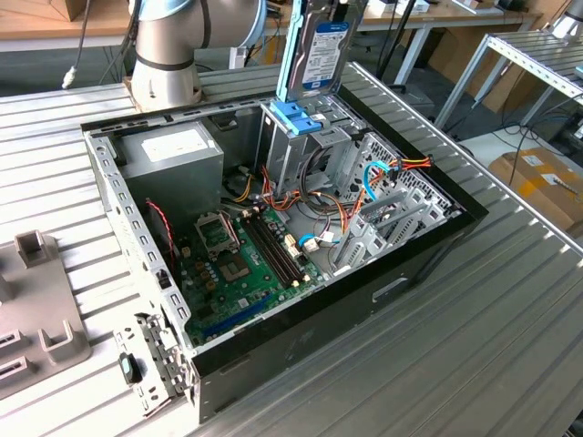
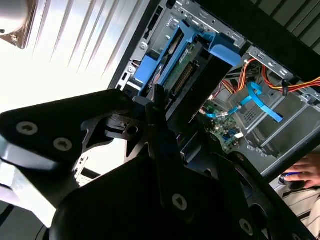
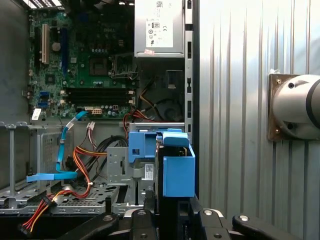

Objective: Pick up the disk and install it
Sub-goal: 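Pick up the disk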

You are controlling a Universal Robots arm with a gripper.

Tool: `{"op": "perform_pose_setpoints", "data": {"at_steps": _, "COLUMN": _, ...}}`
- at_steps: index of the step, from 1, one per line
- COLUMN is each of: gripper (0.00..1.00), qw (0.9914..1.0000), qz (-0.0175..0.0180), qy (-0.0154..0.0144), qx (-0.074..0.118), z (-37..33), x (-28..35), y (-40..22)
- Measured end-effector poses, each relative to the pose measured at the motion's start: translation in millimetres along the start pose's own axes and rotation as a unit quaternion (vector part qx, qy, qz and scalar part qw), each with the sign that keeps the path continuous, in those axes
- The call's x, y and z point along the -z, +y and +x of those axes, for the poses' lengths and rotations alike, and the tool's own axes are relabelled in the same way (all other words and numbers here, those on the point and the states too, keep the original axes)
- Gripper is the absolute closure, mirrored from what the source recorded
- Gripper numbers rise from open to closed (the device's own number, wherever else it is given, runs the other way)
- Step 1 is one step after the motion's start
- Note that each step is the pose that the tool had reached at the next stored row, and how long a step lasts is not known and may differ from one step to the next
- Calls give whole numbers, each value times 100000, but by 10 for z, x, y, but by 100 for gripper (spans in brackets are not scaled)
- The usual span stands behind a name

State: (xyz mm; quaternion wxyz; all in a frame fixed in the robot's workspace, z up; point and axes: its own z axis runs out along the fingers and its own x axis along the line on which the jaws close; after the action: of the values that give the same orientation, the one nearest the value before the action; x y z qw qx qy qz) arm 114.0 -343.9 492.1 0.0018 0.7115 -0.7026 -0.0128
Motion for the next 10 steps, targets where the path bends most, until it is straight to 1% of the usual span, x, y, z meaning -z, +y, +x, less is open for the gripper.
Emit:
{"op": "perform_pose_setpoints", "data": {"at_steps": 6, "gripper": 65, "qw": 100000, "qz": 0, "qy": 4, "qx": -2, "z": 11, "x": 1, "y": -1}}
{"op": "perform_pose_setpoints", "data": {"at_steps": 10, "gripper": 65, "qw": 100000, "qz": 1, "qy": 1, "qx": -1, "z": 45, "x": 1, "y": -1}}
